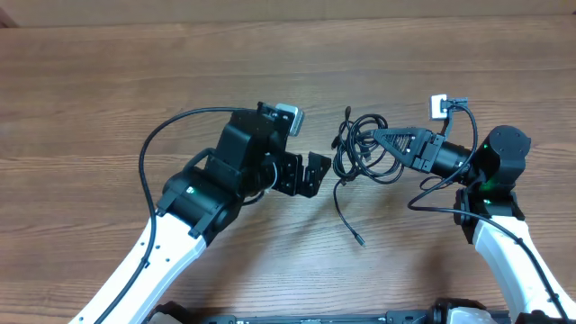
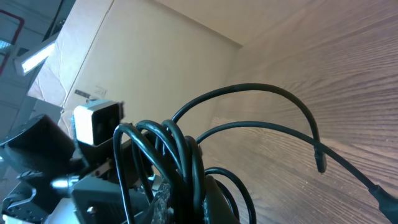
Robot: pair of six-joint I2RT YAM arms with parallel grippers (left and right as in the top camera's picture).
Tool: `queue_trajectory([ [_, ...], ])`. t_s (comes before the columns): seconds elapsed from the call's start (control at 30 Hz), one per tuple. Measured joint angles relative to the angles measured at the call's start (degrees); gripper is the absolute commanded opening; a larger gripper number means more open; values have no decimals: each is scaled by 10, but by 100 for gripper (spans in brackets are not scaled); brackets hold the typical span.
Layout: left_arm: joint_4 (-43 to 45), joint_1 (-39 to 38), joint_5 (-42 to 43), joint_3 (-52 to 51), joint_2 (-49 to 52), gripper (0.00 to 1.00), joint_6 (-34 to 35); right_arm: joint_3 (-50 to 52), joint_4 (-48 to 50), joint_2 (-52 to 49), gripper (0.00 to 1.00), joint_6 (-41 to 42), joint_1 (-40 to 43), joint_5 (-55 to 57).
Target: Untangle cables
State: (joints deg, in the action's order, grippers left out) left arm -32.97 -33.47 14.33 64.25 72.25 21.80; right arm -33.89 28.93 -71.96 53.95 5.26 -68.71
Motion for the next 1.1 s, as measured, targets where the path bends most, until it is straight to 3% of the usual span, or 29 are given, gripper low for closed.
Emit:
queue_trajectory([
  [0.17,16,-24,0,0,31,93,18,0,0,0,4,-8,0,-1],
  [0.37,58,-48,2,0,45,65,26,0,0,0,4,-15,0,-1],
  [0.47,64,-53,0,0,45,59,25,0,0,0,4,-15,0,-1],
  [1.0,89,-63,-5,0,58,50,25,0,-3,0,4,-15,0,-1],
  [1.07,100,-67,-5,0,64,48,25,0,-5,0,4,-15,0,-2],
  [1.1,104,-70,-5,0,67,40,25,0,-6,0,4,-15,0,-1],
])
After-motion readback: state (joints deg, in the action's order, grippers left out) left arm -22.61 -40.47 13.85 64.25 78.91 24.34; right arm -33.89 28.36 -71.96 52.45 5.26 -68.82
